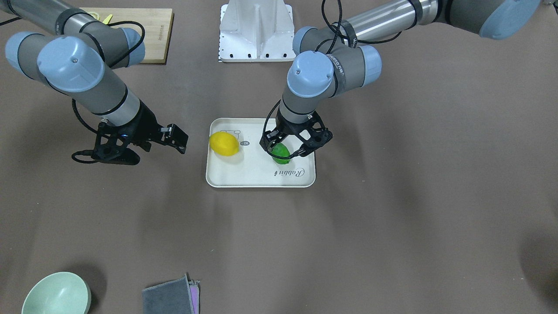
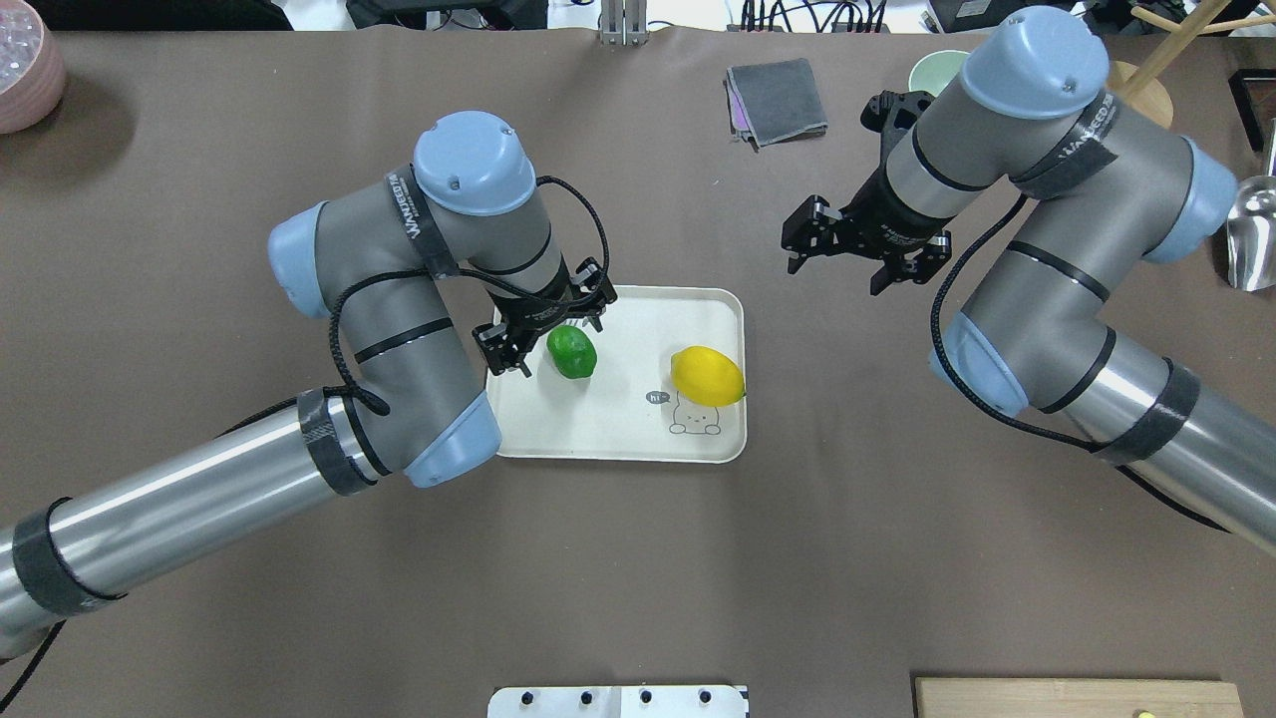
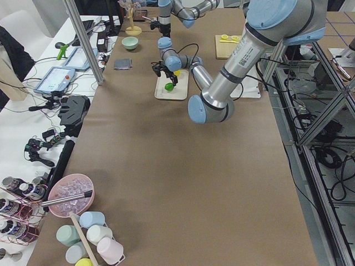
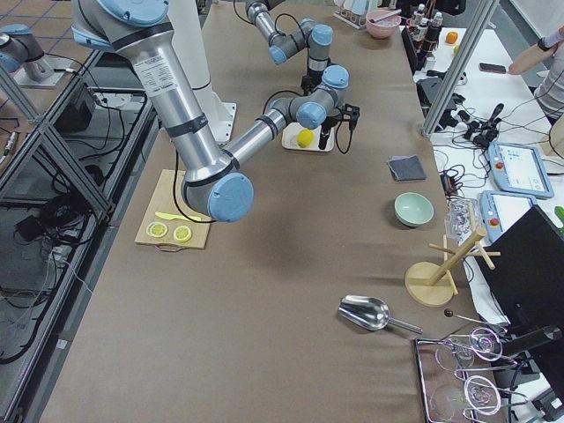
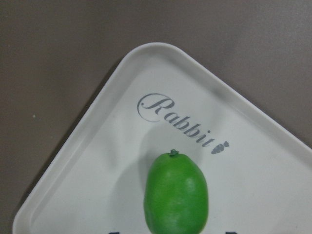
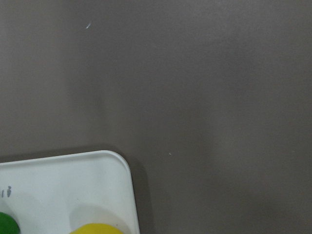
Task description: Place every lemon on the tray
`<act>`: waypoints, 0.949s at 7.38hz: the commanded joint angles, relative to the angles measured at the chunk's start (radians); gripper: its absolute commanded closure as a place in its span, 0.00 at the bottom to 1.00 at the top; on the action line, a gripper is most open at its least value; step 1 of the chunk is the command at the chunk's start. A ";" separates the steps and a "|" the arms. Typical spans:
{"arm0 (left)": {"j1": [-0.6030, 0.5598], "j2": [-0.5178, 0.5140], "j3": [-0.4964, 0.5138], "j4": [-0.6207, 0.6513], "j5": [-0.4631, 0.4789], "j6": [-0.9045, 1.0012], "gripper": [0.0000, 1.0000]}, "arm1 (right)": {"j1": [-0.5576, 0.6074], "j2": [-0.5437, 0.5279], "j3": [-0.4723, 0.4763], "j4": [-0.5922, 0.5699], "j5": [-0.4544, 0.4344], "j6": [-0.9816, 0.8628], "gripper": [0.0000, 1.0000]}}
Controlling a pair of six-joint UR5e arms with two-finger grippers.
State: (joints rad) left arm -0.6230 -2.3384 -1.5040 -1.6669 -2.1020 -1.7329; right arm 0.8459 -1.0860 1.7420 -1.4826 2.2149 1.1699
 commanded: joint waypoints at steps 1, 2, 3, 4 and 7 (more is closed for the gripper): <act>-0.058 0.207 -0.254 0.091 -0.024 0.188 0.01 | 0.070 -0.099 0.121 -0.134 0.002 -0.186 0.01; -0.084 0.268 -0.322 0.148 -0.026 0.316 0.01 | 0.100 -0.165 0.161 -0.154 0.003 -0.279 0.01; -0.119 0.359 -0.372 0.160 -0.027 0.429 0.01 | 0.125 -0.222 0.184 -0.166 0.003 -0.379 0.01; -0.159 0.469 -0.416 0.156 -0.029 0.558 0.01 | 0.158 -0.273 0.182 -0.166 0.012 -0.486 0.01; -0.328 0.696 -0.461 0.145 -0.101 0.897 0.01 | 0.270 -0.428 0.195 -0.151 0.092 -0.650 0.01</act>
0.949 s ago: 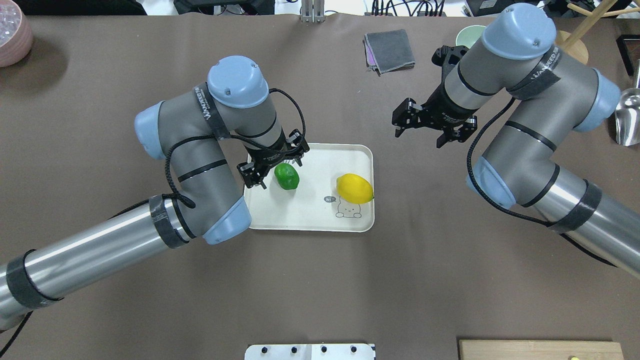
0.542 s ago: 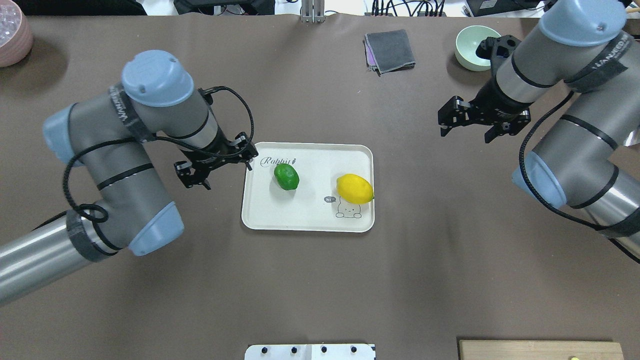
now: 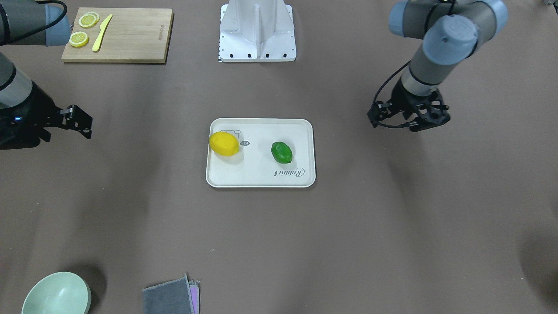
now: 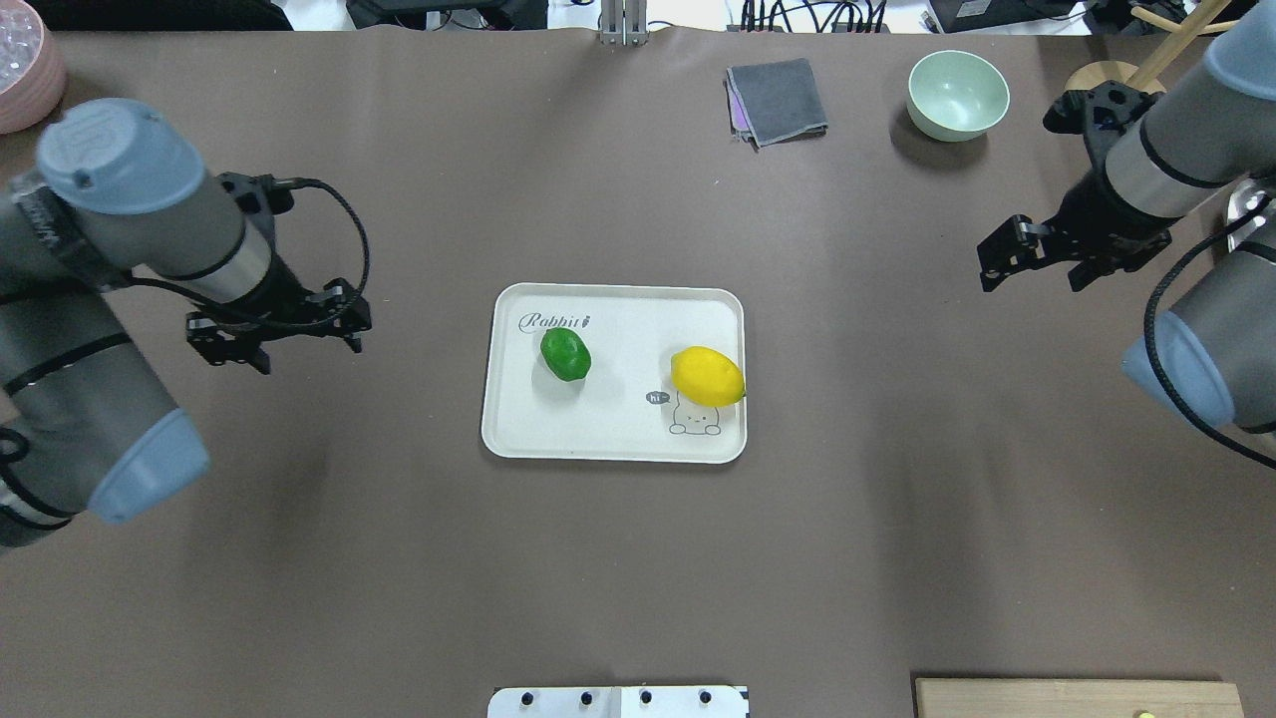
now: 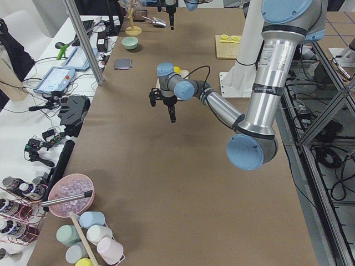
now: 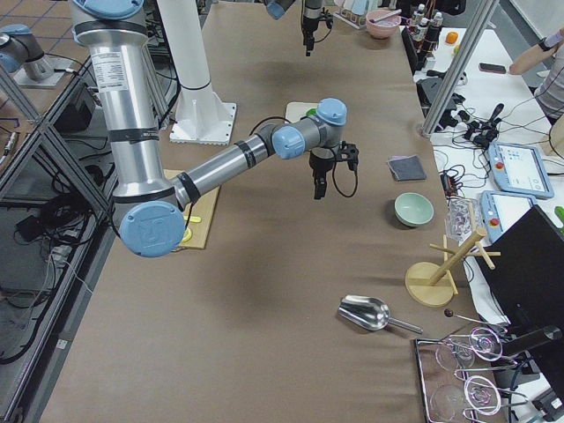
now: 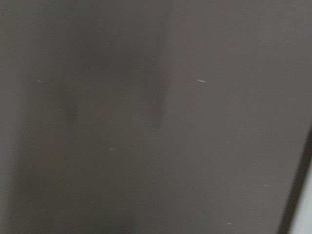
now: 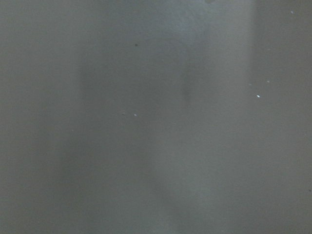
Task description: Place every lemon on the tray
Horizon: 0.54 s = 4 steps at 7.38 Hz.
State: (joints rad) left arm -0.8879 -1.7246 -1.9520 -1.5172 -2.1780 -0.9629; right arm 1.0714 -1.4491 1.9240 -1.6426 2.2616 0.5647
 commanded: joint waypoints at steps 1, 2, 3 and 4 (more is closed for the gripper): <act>-0.089 0.138 -0.016 -0.032 -0.025 0.188 0.01 | 0.045 -0.124 0.045 0.012 0.042 -0.055 0.01; -0.117 0.219 -0.018 -0.117 -0.038 0.205 0.01 | 0.073 -0.155 0.041 0.012 0.046 -0.156 0.01; -0.140 0.337 -0.005 -0.241 -0.069 0.257 0.01 | 0.135 -0.166 0.035 -0.003 0.061 -0.210 0.01; -0.193 0.418 0.008 -0.309 -0.087 0.341 0.01 | 0.204 -0.198 0.033 -0.003 0.128 -0.213 0.01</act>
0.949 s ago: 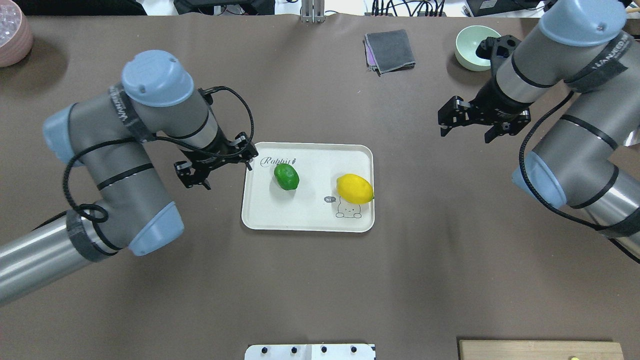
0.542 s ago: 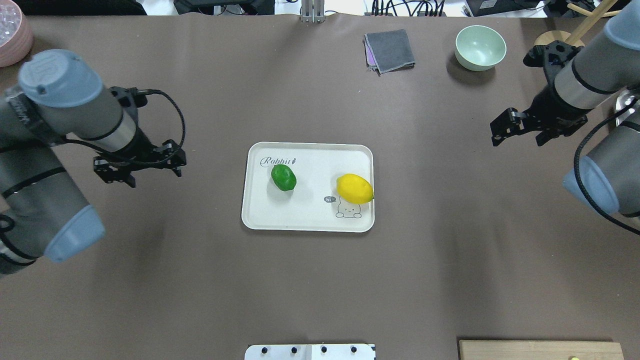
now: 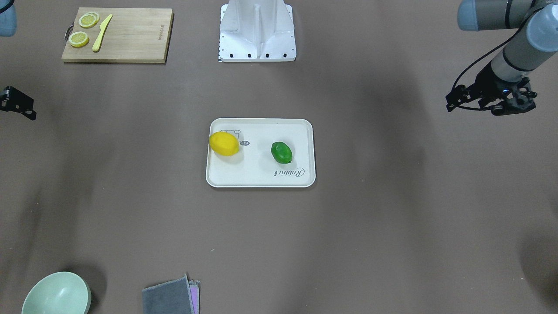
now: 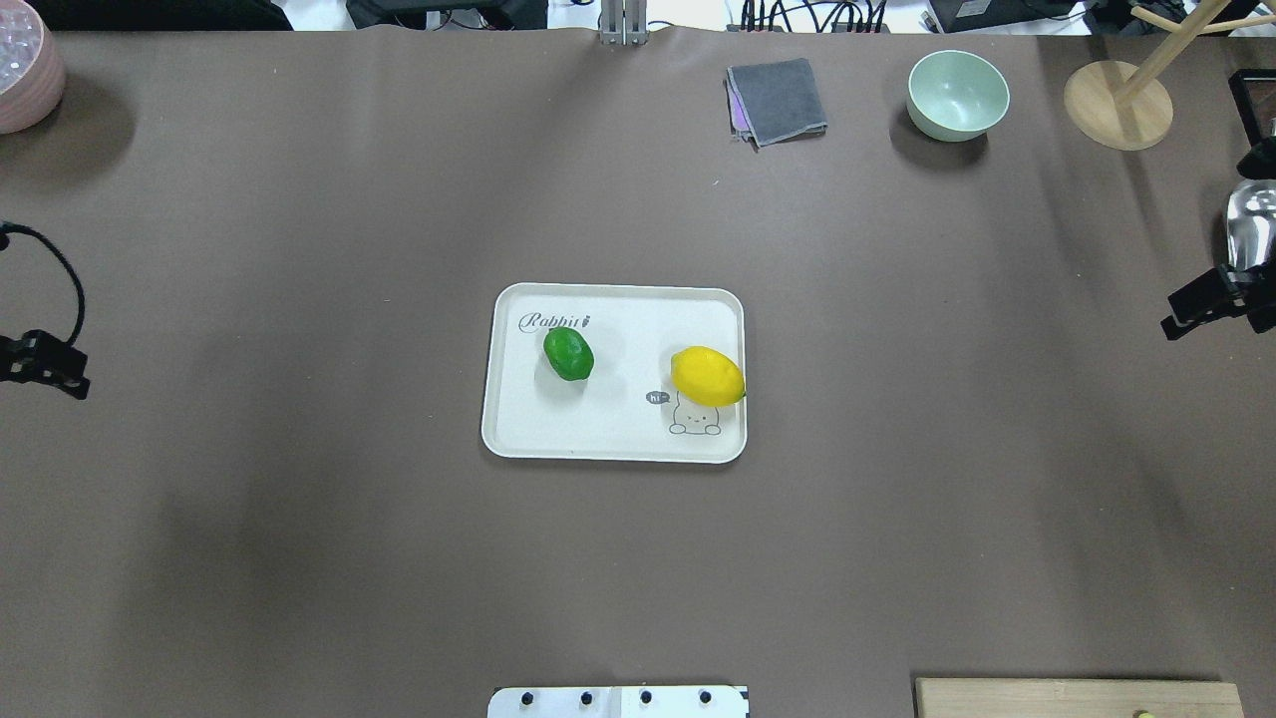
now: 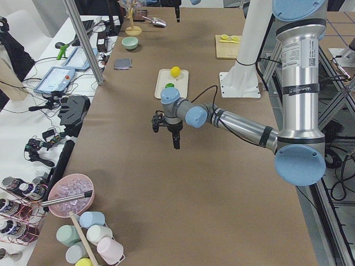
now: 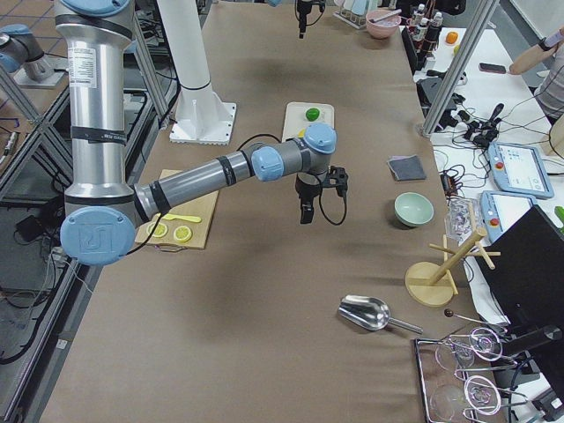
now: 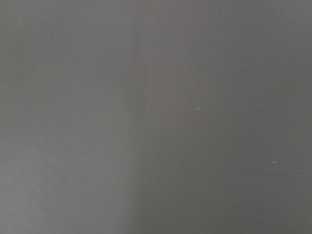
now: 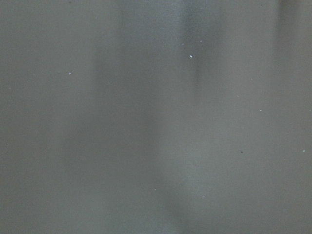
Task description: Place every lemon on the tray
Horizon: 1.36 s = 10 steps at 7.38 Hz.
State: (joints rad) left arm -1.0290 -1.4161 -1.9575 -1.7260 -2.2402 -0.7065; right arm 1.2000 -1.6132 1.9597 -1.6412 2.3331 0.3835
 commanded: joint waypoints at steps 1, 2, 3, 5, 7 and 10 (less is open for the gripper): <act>-0.106 0.141 0.023 -0.090 -0.053 0.188 0.01 | 0.142 -0.052 -0.004 -0.003 0.069 -0.052 0.01; -0.182 0.170 0.049 -0.089 -0.108 0.285 0.01 | 0.194 -0.078 -0.011 -0.003 0.052 -0.157 0.01; -0.257 0.181 0.075 -0.070 -0.152 0.411 0.01 | 0.252 -0.091 -0.040 -0.003 0.049 -0.234 0.01; -0.353 0.145 0.071 0.125 -0.153 0.578 0.01 | 0.332 -0.089 -0.141 -0.005 0.057 -0.340 0.01; -0.381 0.132 0.028 0.233 -0.147 0.611 0.01 | 0.386 -0.088 -0.202 -0.005 0.052 -0.397 0.01; -0.433 0.045 0.010 0.502 -0.103 0.733 0.01 | 0.426 -0.091 -0.196 -0.055 0.017 -0.396 0.01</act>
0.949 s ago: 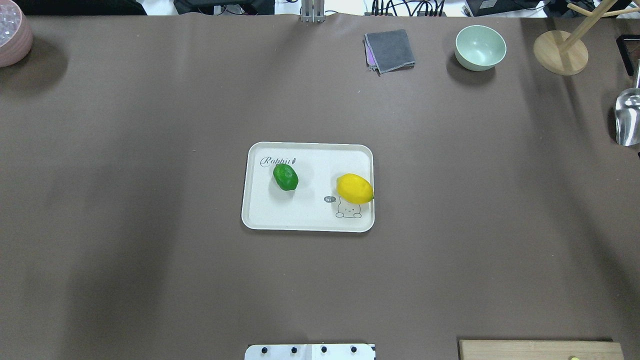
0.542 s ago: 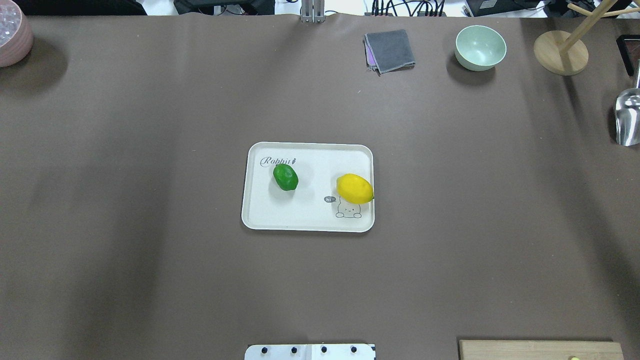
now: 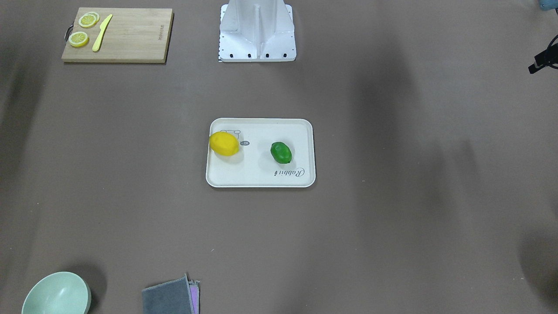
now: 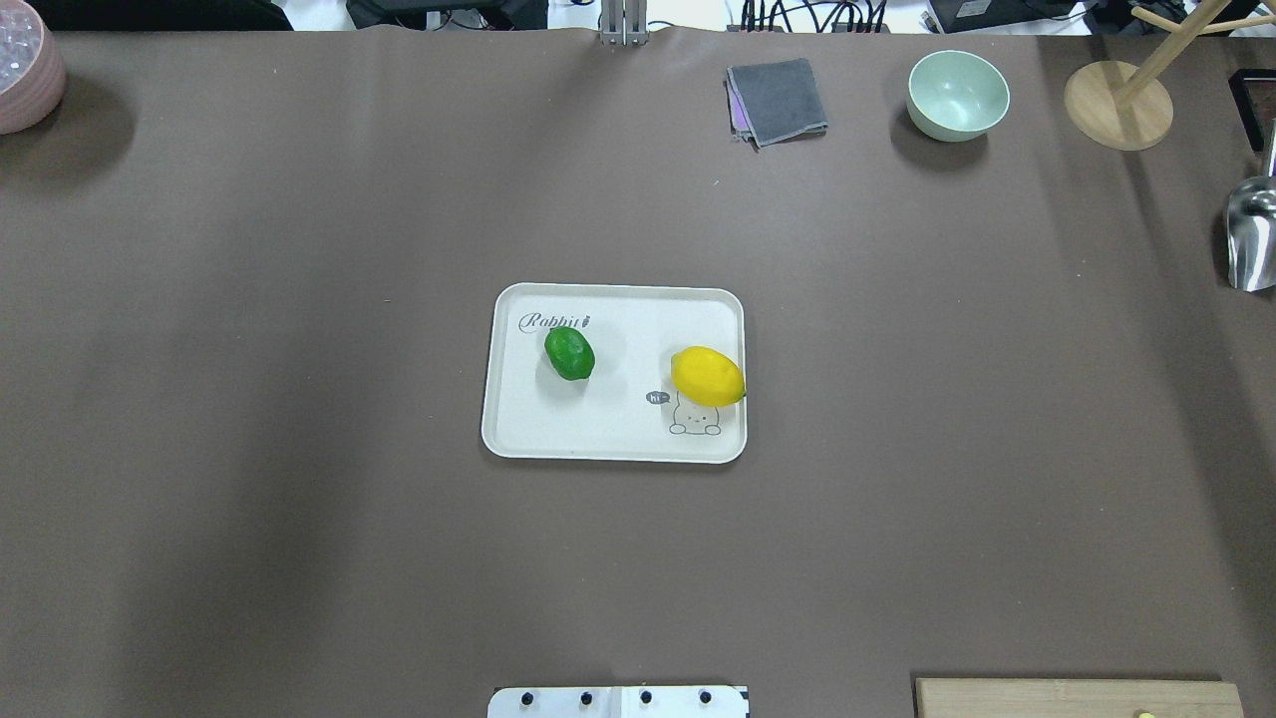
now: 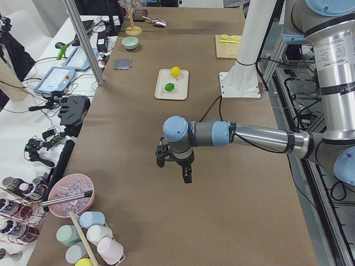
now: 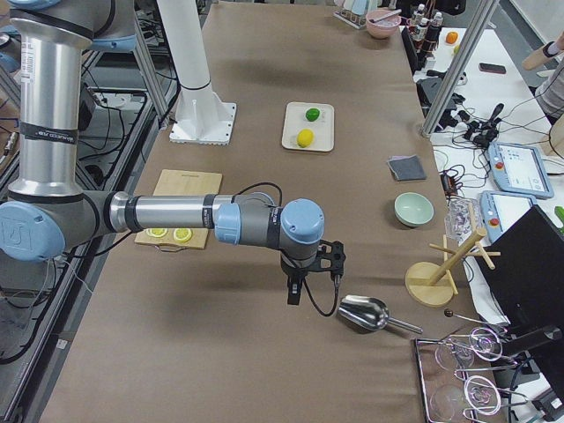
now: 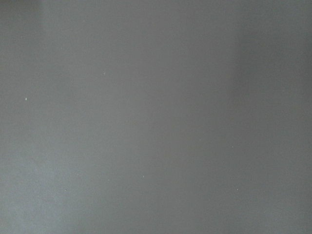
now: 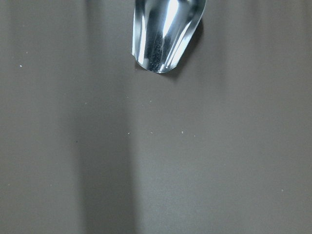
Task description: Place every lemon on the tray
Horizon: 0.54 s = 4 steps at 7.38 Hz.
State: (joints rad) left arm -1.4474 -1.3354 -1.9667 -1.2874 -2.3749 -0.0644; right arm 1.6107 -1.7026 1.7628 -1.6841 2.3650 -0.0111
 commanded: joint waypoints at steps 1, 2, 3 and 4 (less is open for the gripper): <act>-0.078 -0.048 0.073 0.063 0.069 0.224 0.01 | 0.018 -0.002 0.004 -0.012 -0.019 -0.001 0.01; -0.105 -0.044 0.094 0.056 0.072 0.253 0.01 | 0.021 -0.003 0.006 -0.014 -0.020 0.000 0.01; -0.141 -0.036 0.126 0.051 0.072 0.334 0.01 | 0.023 -0.003 0.010 -0.014 -0.020 0.011 0.01; -0.155 -0.047 0.149 0.051 0.097 0.351 0.01 | 0.023 -0.005 0.012 -0.014 -0.021 0.014 0.01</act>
State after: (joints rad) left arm -1.5743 -1.3761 -1.8511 -1.2347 -2.2991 0.2367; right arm 1.6325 -1.7060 1.7717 -1.6977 2.3455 -0.0030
